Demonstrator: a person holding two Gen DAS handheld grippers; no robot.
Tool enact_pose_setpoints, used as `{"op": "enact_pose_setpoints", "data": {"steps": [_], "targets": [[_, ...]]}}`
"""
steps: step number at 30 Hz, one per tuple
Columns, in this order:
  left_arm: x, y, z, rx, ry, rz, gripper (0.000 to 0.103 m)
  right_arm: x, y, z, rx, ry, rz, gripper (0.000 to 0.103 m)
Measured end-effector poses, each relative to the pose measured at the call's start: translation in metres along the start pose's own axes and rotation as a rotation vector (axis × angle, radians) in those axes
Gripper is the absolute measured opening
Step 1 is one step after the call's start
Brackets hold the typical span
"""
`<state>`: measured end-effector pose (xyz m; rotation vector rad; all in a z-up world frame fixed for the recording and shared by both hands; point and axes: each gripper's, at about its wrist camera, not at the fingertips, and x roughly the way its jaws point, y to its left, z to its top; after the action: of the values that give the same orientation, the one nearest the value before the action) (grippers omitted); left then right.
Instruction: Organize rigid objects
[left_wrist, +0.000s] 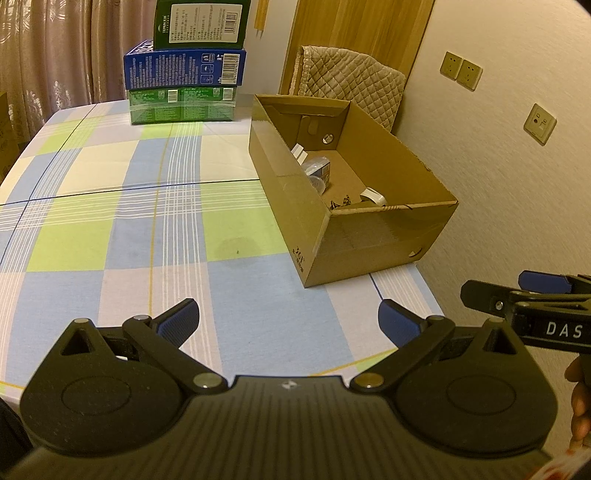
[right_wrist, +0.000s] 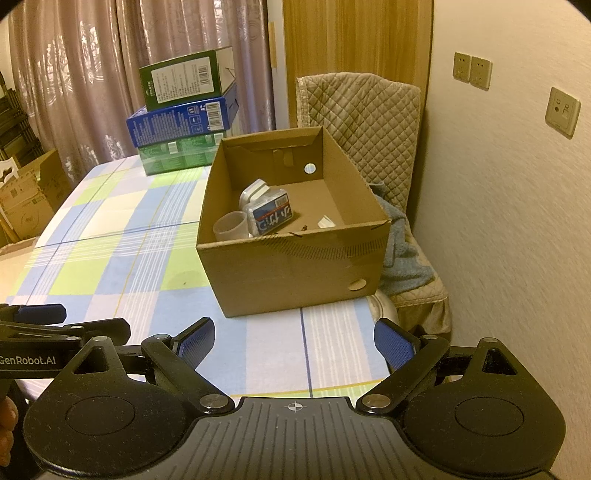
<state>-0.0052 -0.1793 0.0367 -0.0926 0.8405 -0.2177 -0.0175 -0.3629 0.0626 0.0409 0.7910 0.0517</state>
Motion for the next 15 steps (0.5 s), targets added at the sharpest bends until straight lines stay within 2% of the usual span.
{"op": "enact_pose_setpoints", "data": {"steps": [11,15], "targets": [[0.0005,0.0015,0.0018,-0.003,0.000,-0.010,0.102,0.0008,0.0004,0.0002,-0.001,0.000,0.000,0.090],[-0.0011,0.0043,0.0022,-0.025,-0.012,-0.034,0.102,0.0006,0.0004,0.0001,0.000,-0.001,0.000,0.090]]}}
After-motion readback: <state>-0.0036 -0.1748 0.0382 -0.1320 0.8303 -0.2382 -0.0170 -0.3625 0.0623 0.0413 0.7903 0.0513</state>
